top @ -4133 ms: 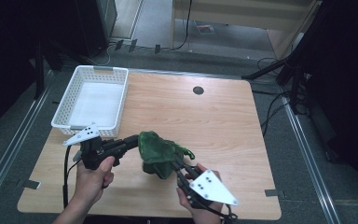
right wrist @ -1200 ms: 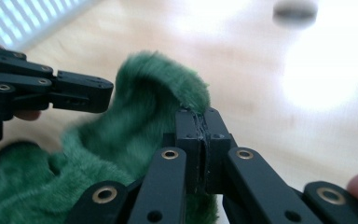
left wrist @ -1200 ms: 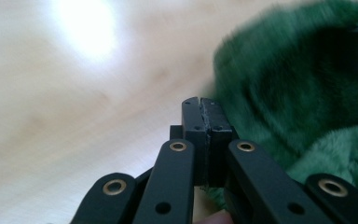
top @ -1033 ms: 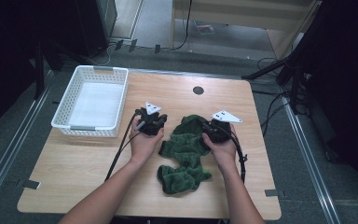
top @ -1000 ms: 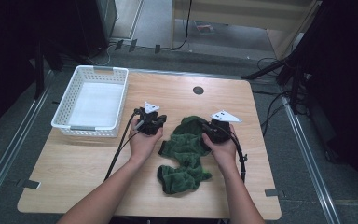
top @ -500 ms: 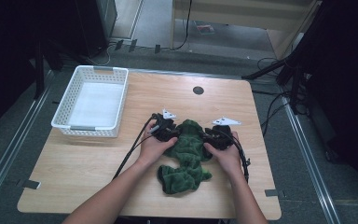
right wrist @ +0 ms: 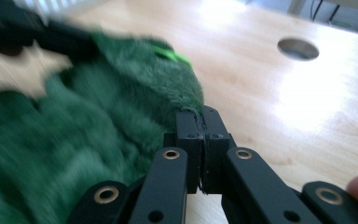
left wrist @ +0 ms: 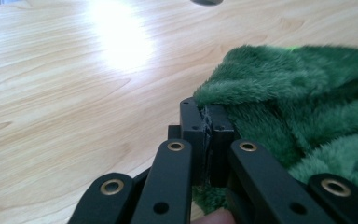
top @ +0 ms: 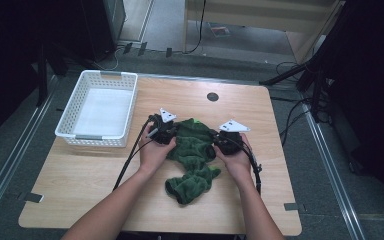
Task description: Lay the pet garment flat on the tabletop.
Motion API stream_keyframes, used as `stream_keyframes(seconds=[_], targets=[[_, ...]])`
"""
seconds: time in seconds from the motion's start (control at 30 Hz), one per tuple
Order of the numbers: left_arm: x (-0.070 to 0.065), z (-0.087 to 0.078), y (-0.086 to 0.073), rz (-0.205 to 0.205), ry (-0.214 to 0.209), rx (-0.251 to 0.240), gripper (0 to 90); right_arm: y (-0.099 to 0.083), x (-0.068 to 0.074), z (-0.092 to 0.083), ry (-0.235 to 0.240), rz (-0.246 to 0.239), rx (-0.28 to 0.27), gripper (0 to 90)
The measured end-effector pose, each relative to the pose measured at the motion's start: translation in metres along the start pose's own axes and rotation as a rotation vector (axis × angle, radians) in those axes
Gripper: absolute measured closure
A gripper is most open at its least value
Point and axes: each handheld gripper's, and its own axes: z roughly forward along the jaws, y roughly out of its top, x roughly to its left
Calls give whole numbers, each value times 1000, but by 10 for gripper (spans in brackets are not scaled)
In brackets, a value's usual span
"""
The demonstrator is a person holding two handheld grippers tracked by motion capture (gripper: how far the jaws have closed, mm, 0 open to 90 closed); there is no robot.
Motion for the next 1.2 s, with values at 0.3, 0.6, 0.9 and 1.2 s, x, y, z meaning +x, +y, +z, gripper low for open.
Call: stream_keyframes(seconds=[0.3, 0.6, 0.9, 1.2], targets=[[25, -1, -28, -24, -161, 75, 684, -14, -13, 3, 24, 104, 119, 667], [40, -7, -5, -182, -145, -29, 665, 23, -17, -14, 86, 220, -41, 749], [6, 16, -13, -53, -174, 138, 840, 20, 9, 41, 34, 189, 150, 838], [9, 32, -5, -79, -98, 155, 876, 7, 4, 60, 8, 221, 164, 862]])
